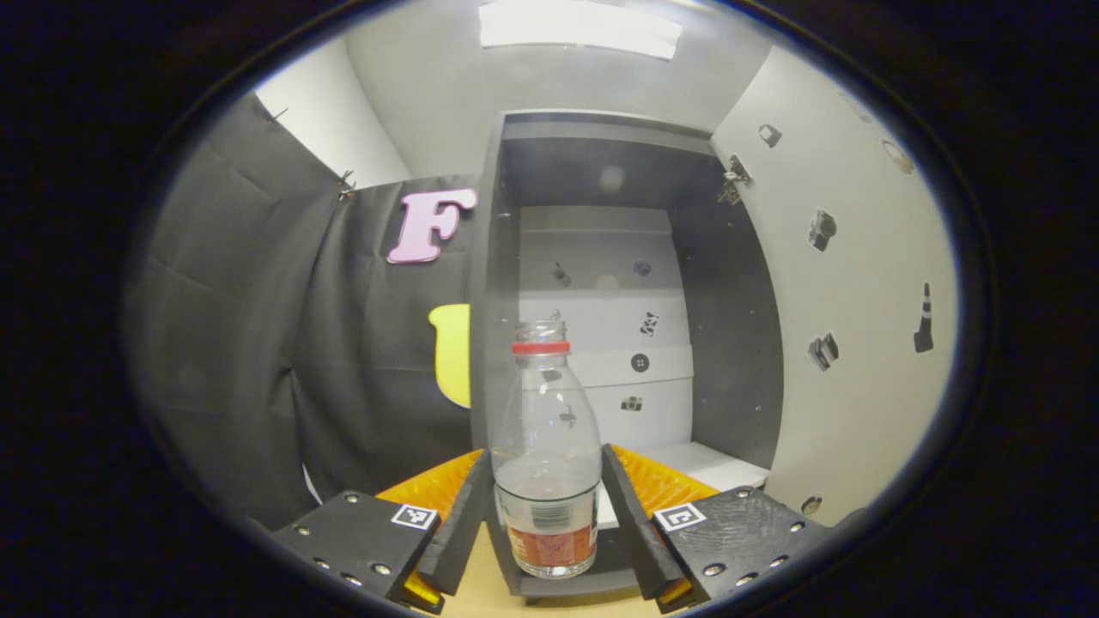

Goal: Open the cabinet door with the right hand, grasp the bottle in the cabinet with the left hand and place it on the coaster, then close the cabinet door with the right hand.

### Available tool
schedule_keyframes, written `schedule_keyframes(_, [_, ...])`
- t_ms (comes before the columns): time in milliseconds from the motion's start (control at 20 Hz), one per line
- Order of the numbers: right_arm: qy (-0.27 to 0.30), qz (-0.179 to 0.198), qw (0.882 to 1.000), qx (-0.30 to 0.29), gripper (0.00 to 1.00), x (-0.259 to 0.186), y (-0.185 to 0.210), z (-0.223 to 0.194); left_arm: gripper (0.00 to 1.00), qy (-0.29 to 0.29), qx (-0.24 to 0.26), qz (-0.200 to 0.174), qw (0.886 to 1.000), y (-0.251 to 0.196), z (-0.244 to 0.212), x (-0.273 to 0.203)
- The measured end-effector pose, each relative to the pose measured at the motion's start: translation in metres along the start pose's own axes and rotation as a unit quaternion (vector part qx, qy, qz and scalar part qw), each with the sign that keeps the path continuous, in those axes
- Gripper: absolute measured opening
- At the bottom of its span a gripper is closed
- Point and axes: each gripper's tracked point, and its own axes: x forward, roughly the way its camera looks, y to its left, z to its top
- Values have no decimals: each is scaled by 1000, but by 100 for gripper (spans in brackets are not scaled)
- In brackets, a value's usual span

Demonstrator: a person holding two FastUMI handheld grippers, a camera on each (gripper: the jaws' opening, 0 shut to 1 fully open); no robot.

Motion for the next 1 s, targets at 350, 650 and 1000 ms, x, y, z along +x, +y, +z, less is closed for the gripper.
schedule_keyframes(350, [11, 35, 999, 23, 95, 5, 13, -9, 74, 19, -10, 32, 999, 39, -45, -66])
schedule_keyframes(650, [11, 42, 999, 33, 92, 2, 16, -12, 74, 29, -8, 35, 999, 47, -94, -115])
schedule_keyframes(1000, [18, 43, 998, 50, 95, -8, 16, -18, 74, 50, -11, 46, 998, 51, -160, -161])
